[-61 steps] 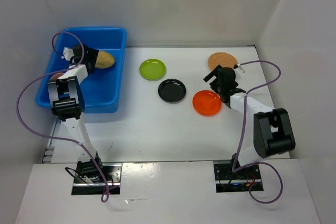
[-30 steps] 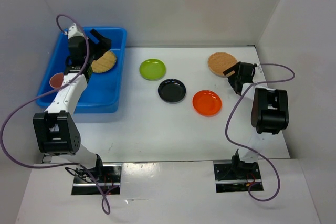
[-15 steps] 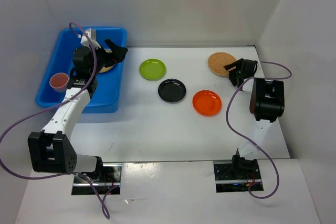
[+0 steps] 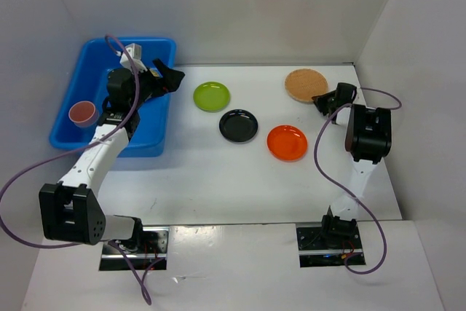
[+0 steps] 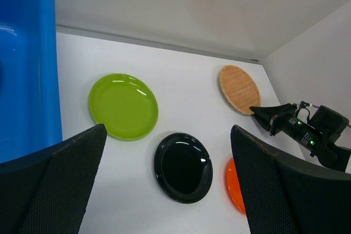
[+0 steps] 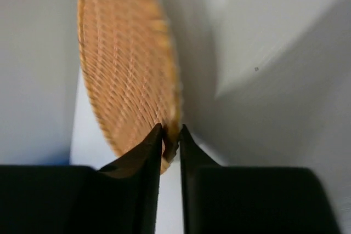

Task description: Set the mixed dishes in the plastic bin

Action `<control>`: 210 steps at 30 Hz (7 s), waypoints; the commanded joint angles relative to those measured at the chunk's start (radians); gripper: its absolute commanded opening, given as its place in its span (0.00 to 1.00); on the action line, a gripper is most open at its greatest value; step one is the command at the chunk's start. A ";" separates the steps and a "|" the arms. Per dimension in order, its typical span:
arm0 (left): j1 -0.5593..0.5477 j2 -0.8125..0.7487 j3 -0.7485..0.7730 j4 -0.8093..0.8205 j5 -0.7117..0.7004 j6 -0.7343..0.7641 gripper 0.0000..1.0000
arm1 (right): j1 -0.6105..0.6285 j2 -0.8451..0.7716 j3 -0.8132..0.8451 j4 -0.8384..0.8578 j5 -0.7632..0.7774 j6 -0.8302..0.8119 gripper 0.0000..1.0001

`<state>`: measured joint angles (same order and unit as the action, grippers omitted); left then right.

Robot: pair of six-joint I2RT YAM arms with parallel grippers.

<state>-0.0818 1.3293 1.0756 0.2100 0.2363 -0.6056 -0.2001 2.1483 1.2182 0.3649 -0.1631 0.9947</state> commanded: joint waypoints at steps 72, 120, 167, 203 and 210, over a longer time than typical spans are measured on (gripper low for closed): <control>-0.107 0.660 0.702 -0.064 0.692 0.053 0.00 | 0.390 -0.711 -0.051 -0.265 -0.244 -0.407 0.68; 0.281 0.625 0.348 -0.003 -0.265 -0.455 1.00 | 0.163 -0.863 -0.474 -0.727 0.257 -0.132 1.00; -0.039 0.175 0.148 -0.149 0.560 0.110 1.00 | 0.293 -0.892 -0.430 -0.664 0.097 -0.314 0.00; -0.372 0.696 0.507 -0.147 0.888 0.181 0.89 | 0.387 -1.141 -0.381 -0.535 -0.110 -0.400 0.00; -0.394 0.723 0.537 -0.172 0.877 0.181 0.40 | 0.406 -1.081 -0.381 -0.501 -0.110 -0.400 0.00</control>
<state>-0.4686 2.0266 1.5723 0.0250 1.0790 -0.4664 0.1879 1.0573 0.7807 -0.2249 -0.2562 0.6064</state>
